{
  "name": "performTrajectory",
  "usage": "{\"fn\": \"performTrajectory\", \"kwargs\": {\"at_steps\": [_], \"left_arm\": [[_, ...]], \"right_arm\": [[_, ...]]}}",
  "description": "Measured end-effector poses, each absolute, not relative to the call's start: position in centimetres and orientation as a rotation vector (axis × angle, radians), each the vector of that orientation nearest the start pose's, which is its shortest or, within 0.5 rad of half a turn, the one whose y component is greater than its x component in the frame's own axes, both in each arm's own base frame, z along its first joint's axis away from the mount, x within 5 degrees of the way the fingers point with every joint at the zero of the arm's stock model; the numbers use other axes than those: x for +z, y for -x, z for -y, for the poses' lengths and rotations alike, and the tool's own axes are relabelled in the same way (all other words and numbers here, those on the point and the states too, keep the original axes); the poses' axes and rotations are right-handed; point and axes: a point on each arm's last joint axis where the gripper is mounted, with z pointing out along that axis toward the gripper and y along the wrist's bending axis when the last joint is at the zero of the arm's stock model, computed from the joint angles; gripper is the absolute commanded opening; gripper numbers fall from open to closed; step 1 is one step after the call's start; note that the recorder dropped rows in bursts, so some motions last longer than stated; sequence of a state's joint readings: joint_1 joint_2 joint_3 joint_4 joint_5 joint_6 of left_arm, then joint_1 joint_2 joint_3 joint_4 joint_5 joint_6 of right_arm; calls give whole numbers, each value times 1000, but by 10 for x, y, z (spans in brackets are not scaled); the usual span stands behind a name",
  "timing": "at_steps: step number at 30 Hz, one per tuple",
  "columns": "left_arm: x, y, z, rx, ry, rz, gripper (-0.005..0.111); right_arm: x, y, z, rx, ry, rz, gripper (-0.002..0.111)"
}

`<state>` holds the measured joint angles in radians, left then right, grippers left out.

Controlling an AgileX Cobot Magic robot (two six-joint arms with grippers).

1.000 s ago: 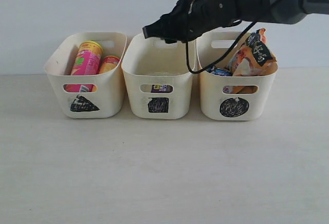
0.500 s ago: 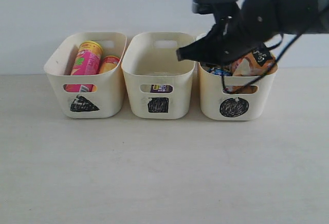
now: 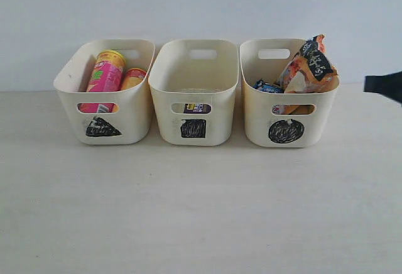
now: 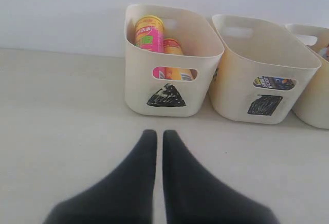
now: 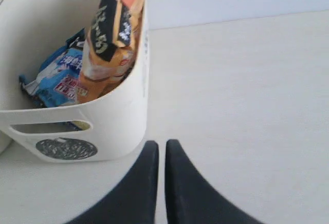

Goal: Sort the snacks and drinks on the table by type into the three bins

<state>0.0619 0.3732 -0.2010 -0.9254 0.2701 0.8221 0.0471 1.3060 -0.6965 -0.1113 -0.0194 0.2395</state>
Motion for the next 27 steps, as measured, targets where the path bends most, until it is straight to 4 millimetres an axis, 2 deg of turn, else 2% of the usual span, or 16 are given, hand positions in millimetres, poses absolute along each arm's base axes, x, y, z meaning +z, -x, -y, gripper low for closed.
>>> {"fn": "performTrajectory", "kwargs": {"at_steps": [5,9,27], "left_arm": [[240,-90,14,-212,-18,-1820,4],[240,-90,14,-212,-18,-1820,4],[241,-90,14,-211,-17,-1819,4]], "right_arm": [[279,-228,-6,111,-91,-1908,1],[300,-206,-6,113,-88,-1817,1],[304,-201,-6,114,-87,-1799,1]]}}
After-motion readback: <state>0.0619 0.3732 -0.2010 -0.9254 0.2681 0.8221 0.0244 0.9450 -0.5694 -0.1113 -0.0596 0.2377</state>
